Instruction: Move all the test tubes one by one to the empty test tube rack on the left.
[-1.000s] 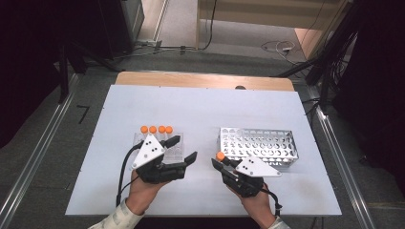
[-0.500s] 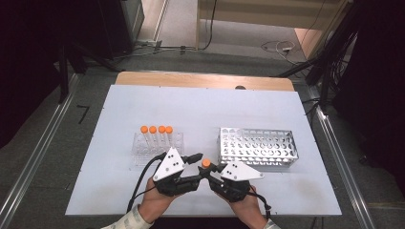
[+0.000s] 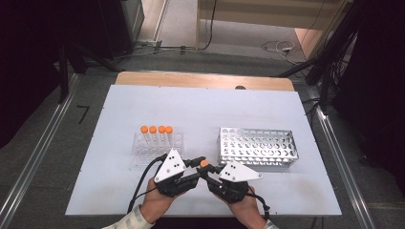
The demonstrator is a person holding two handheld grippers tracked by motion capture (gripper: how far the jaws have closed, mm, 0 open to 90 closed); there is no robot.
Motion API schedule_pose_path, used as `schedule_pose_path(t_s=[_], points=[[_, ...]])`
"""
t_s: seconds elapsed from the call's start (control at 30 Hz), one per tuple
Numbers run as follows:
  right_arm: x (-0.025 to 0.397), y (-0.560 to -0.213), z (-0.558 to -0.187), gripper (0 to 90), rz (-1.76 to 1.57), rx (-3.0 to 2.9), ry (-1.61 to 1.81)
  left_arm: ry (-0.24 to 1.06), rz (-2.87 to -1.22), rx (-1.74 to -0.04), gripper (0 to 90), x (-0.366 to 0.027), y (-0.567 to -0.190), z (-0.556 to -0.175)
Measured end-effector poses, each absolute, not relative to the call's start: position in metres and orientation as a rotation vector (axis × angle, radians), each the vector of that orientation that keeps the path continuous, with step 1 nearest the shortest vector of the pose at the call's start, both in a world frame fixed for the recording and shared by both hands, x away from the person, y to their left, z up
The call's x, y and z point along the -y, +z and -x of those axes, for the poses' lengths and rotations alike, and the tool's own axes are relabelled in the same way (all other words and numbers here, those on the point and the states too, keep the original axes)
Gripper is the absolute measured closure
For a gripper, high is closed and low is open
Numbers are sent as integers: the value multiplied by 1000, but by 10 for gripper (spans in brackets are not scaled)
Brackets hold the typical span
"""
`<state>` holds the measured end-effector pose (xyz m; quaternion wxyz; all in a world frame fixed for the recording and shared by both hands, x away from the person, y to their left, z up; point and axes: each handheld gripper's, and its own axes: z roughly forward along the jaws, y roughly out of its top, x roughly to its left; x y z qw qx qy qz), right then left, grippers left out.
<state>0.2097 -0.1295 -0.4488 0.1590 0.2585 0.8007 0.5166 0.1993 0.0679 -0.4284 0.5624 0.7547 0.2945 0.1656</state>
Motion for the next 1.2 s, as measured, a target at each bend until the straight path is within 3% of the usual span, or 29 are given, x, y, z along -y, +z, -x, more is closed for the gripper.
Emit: schedule_pose_path(t_s=[0.2,0.33,0.47,1.2], points=[[129,-449,-210,697,-743,-2292,1476,373,-1773,-701,692,-69,-428,-200],[129,-449,-211,462,-742,-2327,1470,372,-1765,-704,694,-72,-426,-201],[131,-449,-212,356,-747,-2332,1456,375,-1747,-717,694,-79,-421,-202],[176,-442,-214,325,-852,-2225,1435,466,-1615,-892,694,-160,-387,-212]])
